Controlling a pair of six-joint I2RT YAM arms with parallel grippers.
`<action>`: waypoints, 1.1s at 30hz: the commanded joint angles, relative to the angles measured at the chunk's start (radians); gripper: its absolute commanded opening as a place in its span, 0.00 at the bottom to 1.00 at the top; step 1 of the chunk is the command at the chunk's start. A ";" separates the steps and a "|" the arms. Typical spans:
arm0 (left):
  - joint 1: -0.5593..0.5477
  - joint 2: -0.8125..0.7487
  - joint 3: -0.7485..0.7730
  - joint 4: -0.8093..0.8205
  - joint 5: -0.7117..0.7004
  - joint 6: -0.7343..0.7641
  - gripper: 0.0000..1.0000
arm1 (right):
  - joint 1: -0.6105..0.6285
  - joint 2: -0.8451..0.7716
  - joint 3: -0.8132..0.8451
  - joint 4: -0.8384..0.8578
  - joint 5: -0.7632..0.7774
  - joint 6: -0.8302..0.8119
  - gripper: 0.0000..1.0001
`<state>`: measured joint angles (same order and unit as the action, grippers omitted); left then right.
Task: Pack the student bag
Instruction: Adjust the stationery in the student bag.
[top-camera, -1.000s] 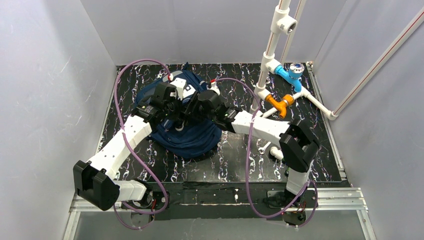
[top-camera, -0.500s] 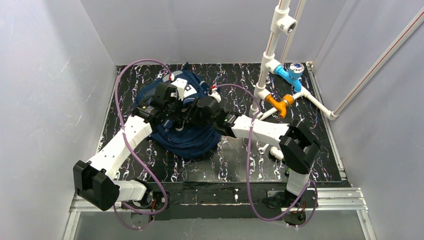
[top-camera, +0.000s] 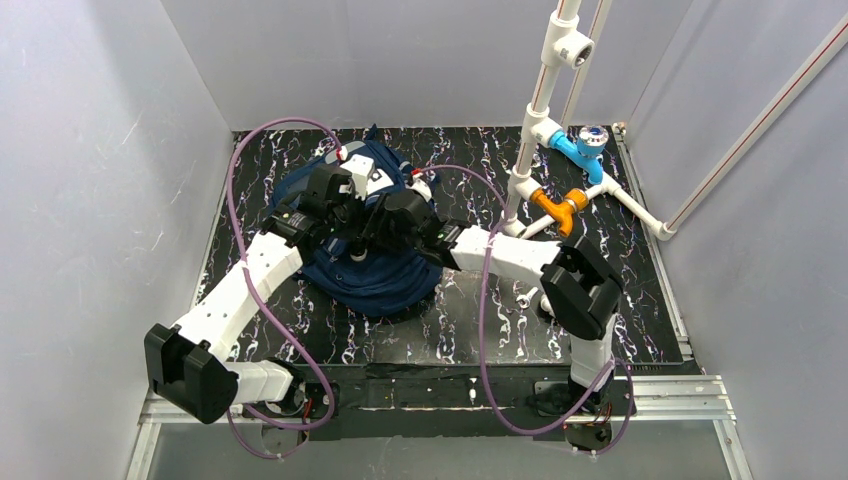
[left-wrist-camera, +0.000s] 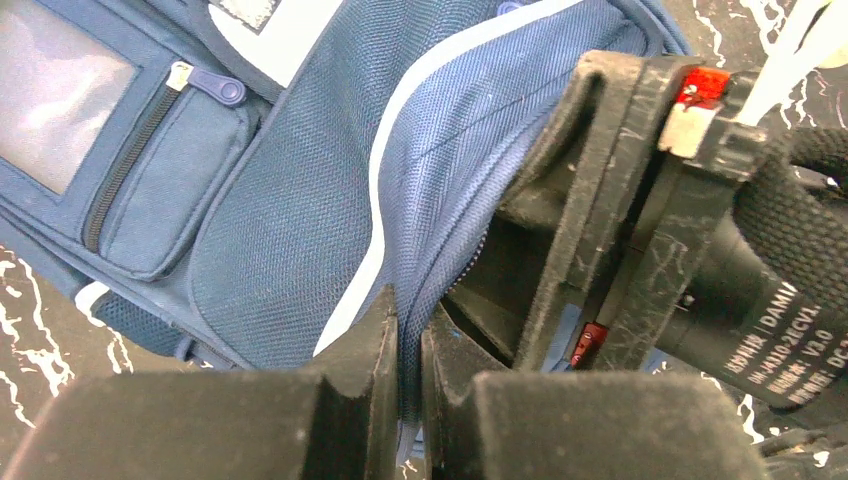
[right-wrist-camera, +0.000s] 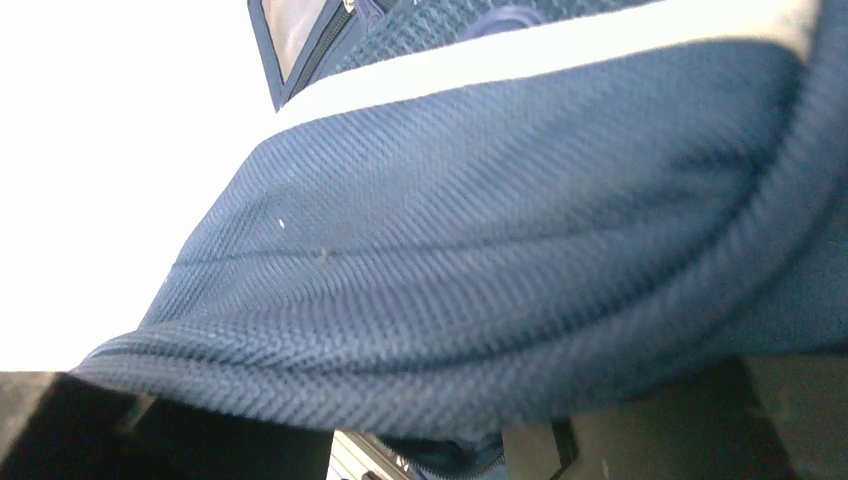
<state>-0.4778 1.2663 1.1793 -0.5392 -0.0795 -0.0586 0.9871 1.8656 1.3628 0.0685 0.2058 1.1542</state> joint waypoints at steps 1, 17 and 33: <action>-0.010 -0.098 0.033 0.065 0.068 -0.005 0.00 | -0.004 0.052 0.109 0.028 0.011 -0.002 0.61; -0.010 -0.097 0.032 0.068 0.055 0.024 0.00 | -0.036 0.007 -0.107 0.320 -0.045 0.119 0.17; -0.010 -0.104 0.041 0.067 0.026 -0.006 0.00 | -0.075 -0.052 -0.477 0.688 -0.103 0.156 0.38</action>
<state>-0.4820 1.2545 1.1725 -0.5358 -0.0719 -0.0380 0.9398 1.8400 0.9249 0.7677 0.1230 1.3560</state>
